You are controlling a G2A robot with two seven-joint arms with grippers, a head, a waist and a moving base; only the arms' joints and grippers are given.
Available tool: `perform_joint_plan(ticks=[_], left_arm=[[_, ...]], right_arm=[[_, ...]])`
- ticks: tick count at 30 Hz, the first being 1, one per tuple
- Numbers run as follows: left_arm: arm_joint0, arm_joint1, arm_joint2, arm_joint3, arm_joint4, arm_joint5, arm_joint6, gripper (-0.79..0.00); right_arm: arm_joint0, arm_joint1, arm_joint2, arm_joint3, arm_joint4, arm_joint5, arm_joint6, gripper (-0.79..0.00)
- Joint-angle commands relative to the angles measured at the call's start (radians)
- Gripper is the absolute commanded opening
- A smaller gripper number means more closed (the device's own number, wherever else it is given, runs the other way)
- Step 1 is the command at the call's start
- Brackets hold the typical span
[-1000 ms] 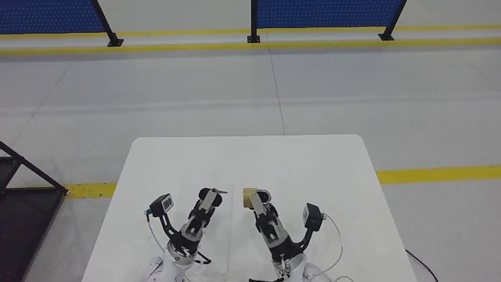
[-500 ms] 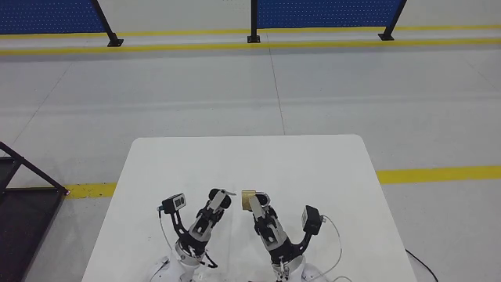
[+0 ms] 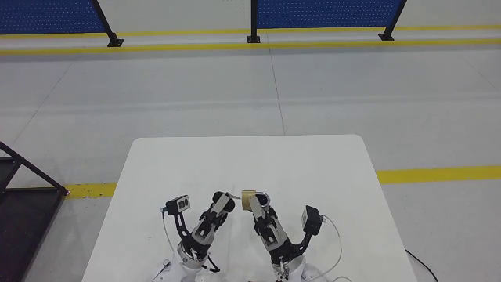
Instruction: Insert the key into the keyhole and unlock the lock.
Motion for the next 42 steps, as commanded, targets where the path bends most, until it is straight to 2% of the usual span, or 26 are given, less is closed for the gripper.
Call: perform_joint_plan(ticks=[1, 17, 42], left_arm=[[0.006, -0.002, 0.000, -0.009, -0.001, 0.000, -0.006, -0.785], [0.032, -0.014, -0.019, -0.028, -0.008, 0.000, -0.033, -0.785], [0.031, -0.040, -0.024, -0.007, 0.002, 0.000, -0.040, -0.785]], right_arm=[[0.000, 0.000, 0.000, 0.000, 0.000, 0.000, 0.000, -0.785], [0.000, 0.000, 0.000, 0.000, 0.000, 0.000, 0.000, -0.785], [0.000, 0.000, 0.000, 0.000, 0.000, 0.000, 0.000, -0.785]])
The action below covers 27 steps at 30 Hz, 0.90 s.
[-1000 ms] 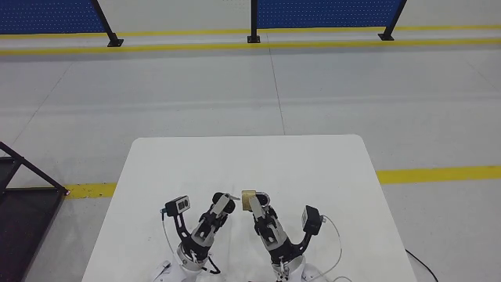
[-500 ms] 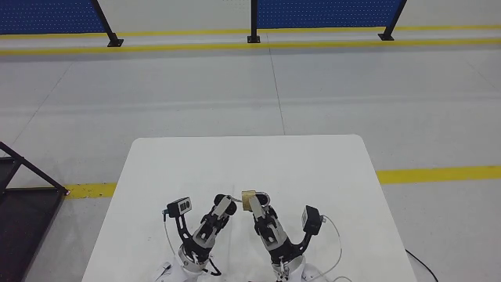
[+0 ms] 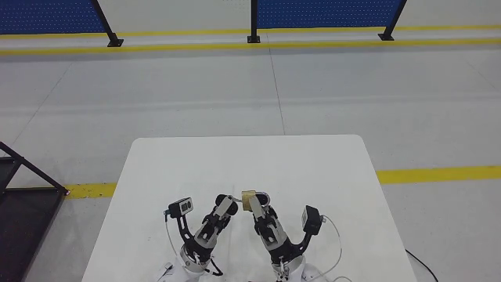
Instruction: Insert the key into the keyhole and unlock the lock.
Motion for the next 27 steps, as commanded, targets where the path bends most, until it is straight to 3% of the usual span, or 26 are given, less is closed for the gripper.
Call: perform_joint_plan(ticks=[1, 14, 27], left_arm=[[0.001, -0.002, 0.000, 0.001, 0.001, 0.000, 0.001, -0.785], [0.008, -0.018, -0.008, 0.000, 0.052, 0.000, 0.052, -0.785], [0.022, -0.043, -0.026, 0.000, 0.232, 0.000, 0.237, -0.785]], right_arm=[[0.000, 0.000, 0.000, 0.000, 0.000, 0.000, 0.000, -0.785], [-0.009, -0.005, 0.010, -0.022, 0.024, 0.047, 0.029, -0.785], [-0.014, -0.007, 0.014, -0.024, 0.009, 0.055, -0.027, -0.785]])
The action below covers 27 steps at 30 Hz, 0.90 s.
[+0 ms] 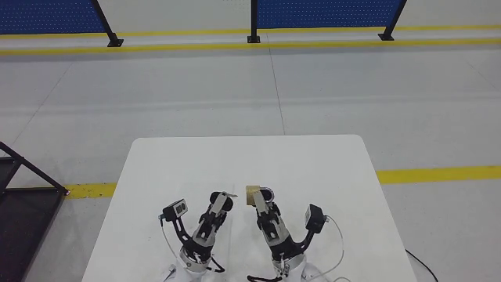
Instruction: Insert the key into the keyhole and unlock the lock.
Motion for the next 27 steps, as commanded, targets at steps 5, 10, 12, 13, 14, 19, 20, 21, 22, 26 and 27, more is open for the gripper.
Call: perform_joint_plan(ticks=[5, 10, 12, 13, 14, 19, 20, 21, 22, 26, 27], left_arm=[[0.000, -0.001, -0.004, 0.000, 0.042, 0.000, 0.015, -0.785], [0.000, -0.001, -0.004, 0.000, 0.042, 0.000, 0.015, -0.785], [0.000, -0.001, -0.004, 0.000, 0.042, 0.000, 0.015, -0.785], [-0.003, -0.003, -0.006, -0.006, 0.035, 0.010, 0.030, -0.785], [-0.002, -0.005, -0.004, -0.010, 0.028, 0.009, 0.045, -0.785], [0.005, -0.019, 0.009, -0.013, 0.038, 0.000, 0.117, -0.785], [0.008, -0.022, 0.014, -0.015, 0.043, 0.000, 0.132, -0.785], [0.009, -0.024, 0.020, -0.016, 0.050, 0.000, 0.138, -0.785], [0.009, -0.026, 0.021, -0.019, 0.056, 0.000, 0.148, -0.785], [0.012, -0.032, 0.029, -0.012, 0.102, 0.000, 0.176, -0.785], [0.010, -0.034, 0.032, -0.008, 0.117, 0.000, 0.181, -0.785]], right_arm=[[-0.002, 0.002, 0.001, -0.001, -0.010, 0.001, 0.008, -0.785], [-0.002, 0.002, 0.001, -0.001, -0.010, 0.001, 0.008, -0.785], [-0.001, 0.002, 0.002, -0.002, -0.009, 0.005, 0.010, -0.785], [-0.002, 0.000, 0.004, -0.007, -0.002, 0.026, 0.012, -0.785], [-0.002, -0.001, 0.004, -0.010, 0.001, 0.039, 0.010, -0.785], [0.011, -0.007, -0.009, -0.012, 0.003, 0.067, -0.009, -0.785], [0.012, -0.009, -0.010, -0.011, 0.004, 0.065, -0.016, -0.785], [0.014, -0.009, -0.010, -0.008, 0.005, 0.063, -0.021, -0.785], [0.015, -0.011, -0.011, -0.006, 0.006, 0.064, -0.031, -0.785], [0.024, -0.014, -0.016, 0.004, 0.014, 0.059, -0.041, -0.785], [0.026, -0.015, -0.017, 0.006, 0.014, 0.059, -0.044, -0.785]])
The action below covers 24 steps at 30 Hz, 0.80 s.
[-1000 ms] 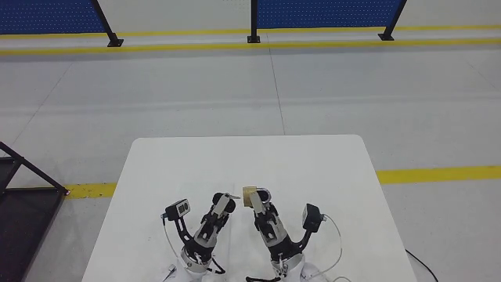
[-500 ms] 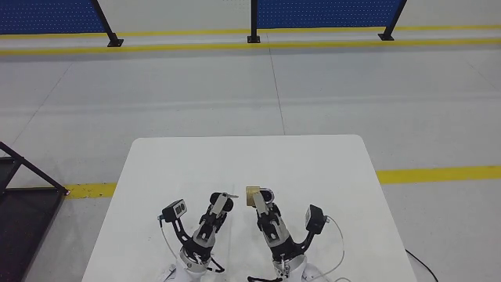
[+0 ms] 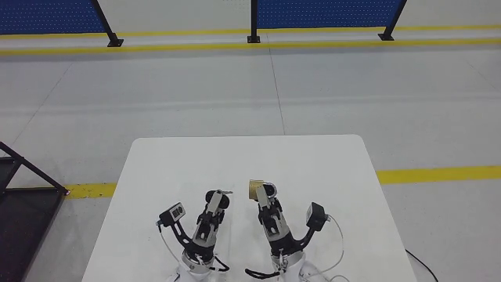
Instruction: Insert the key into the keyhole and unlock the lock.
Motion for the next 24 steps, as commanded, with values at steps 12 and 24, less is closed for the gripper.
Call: perform_joint_plan(ticks=[12, 24], left_arm=[[-0.031, -0.028, 0.045, 0.051, 0.145, 0.000, 0.132, -0.785], [-0.070, -0.055, 0.071, 0.092, 0.201, 0.000, 0.195, -0.785]], right_arm=[[0.008, -0.002, -0.006, 0.006, 0.002, 0.004, -0.006, -0.785], [0.008, -0.002, -0.006, 0.006, 0.002, 0.004, -0.006, -0.785]])
